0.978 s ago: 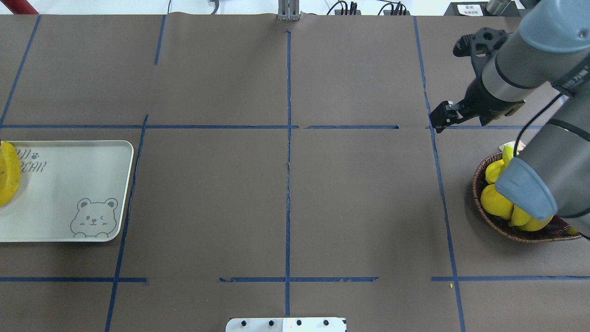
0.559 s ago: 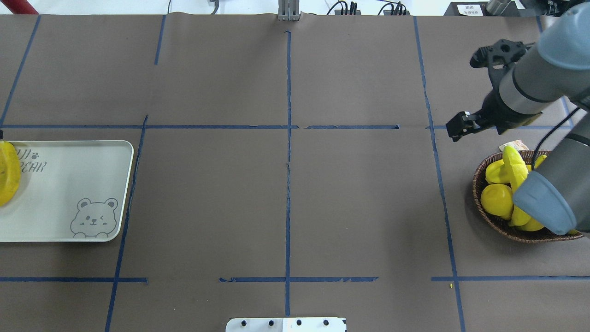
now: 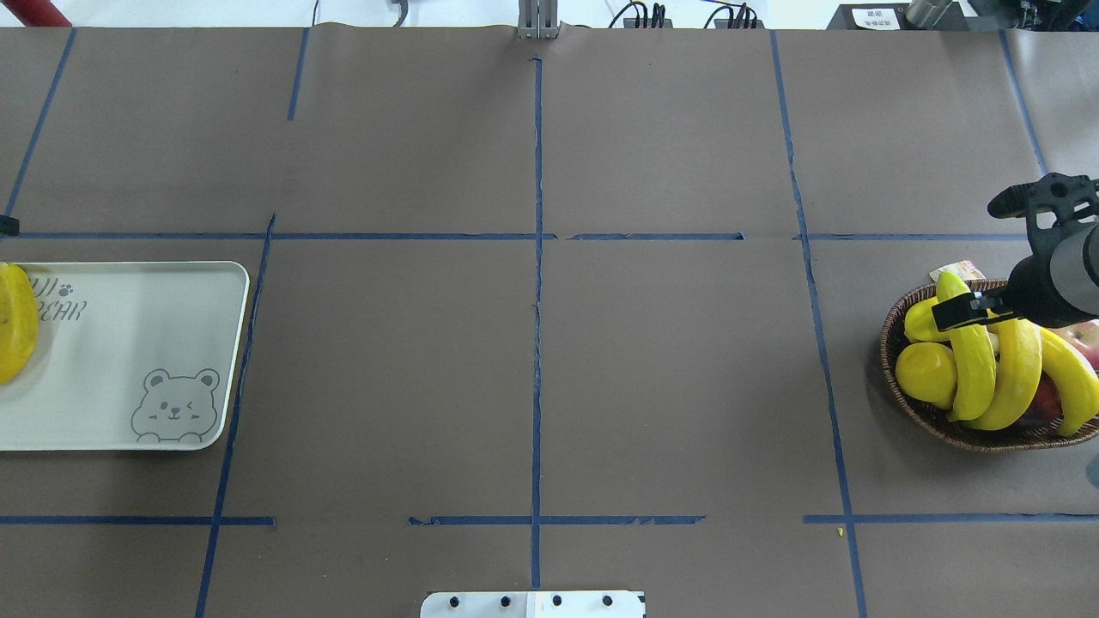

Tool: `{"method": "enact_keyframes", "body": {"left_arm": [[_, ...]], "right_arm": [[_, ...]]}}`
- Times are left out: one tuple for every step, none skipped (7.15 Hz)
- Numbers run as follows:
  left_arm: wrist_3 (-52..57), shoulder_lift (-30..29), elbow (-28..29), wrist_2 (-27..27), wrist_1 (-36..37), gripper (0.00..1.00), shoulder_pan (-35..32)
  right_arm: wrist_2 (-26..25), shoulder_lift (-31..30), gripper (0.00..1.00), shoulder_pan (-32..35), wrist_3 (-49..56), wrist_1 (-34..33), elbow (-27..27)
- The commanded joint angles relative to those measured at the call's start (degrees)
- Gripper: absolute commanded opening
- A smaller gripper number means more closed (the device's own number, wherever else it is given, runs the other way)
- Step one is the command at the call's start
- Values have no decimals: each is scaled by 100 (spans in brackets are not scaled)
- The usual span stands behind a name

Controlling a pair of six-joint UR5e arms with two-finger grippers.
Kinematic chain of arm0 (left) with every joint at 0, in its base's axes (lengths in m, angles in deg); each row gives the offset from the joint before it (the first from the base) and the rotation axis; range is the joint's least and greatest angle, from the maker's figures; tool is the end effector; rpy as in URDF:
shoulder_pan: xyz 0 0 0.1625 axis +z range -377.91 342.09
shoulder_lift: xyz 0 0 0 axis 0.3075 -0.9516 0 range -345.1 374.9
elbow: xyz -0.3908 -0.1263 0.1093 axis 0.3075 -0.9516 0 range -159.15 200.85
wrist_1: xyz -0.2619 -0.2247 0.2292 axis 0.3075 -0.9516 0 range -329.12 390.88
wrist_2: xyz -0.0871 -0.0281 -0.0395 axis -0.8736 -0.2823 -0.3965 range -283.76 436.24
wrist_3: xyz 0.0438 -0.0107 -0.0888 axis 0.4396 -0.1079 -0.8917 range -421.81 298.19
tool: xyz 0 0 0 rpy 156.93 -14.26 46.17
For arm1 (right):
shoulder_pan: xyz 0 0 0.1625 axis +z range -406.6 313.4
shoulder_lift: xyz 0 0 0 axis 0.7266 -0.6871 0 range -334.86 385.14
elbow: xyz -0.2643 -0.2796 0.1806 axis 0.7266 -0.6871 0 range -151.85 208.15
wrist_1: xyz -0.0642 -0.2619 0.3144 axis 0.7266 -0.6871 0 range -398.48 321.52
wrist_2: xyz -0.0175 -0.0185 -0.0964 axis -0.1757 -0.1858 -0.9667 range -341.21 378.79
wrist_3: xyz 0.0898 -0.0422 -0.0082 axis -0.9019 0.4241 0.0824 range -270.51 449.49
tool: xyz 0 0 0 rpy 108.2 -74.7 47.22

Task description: Transfer all bananas from basket to plate

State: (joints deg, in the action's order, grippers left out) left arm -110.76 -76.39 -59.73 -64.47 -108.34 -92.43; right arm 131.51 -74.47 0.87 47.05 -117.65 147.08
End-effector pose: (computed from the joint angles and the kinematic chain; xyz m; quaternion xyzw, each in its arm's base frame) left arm 0.0832 -0.5107 0.6248 0.0546 0.5084 -0.0997 0.8536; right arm -0.2217 -0.3821 0.4812 0.0596 -0.3124 -0.0519 0.9467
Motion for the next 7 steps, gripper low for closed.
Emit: {"method": "enact_keyframes", "body": {"left_arm": [[-1, -2, -1, 0, 0, 100, 0], [-1, 6, -1, 0, 0, 100, 0], [-1, 7, -1, 0, 0, 100, 0], [8, 7, 8, 0, 0, 100, 0], [8, 7, -1, 0, 0, 100, 0], [0, 7, 8, 0, 0, 100, 0], [-1, -2, 8, 0, 0, 100, 0]], "right_arm": [[-4, -15, 84, -142, -1, -28, -176], [-4, -15, 80, -142, -1, -28, -246], [-4, -6, 72, -159, -1, -28, -273], [14, 3, 41, -159, 8, -28, -265], [14, 3, 15, -151, 8, -28, -256], [14, -14, 4, -133, 8, -28, -230], [57, -15, 1, -124, 16, -28, -177]]}}
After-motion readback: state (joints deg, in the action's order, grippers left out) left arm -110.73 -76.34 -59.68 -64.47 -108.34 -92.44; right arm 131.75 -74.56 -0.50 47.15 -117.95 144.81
